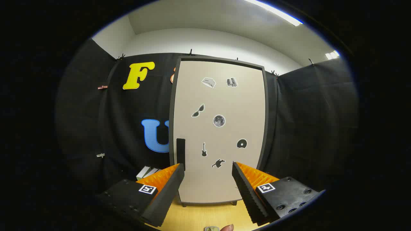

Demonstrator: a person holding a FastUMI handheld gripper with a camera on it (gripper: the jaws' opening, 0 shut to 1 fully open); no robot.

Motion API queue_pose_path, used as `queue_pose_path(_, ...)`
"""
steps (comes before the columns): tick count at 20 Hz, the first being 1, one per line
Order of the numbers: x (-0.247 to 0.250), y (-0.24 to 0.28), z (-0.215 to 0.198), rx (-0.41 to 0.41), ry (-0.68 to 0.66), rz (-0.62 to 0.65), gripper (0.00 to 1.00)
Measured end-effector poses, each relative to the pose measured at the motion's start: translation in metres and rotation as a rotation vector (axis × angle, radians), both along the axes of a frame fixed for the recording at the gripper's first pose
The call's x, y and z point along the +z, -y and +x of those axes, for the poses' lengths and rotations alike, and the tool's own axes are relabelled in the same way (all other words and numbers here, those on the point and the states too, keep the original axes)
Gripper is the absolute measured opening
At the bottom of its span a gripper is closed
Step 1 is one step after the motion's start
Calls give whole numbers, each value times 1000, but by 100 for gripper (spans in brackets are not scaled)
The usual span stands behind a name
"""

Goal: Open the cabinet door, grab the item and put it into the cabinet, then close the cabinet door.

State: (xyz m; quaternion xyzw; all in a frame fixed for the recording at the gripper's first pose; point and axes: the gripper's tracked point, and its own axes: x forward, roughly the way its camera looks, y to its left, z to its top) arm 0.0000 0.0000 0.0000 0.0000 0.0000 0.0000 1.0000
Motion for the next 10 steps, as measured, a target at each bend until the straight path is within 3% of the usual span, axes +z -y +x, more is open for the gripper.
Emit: queue_pose_path(10, -2, 1, -3, 4, -8, 8, 97)
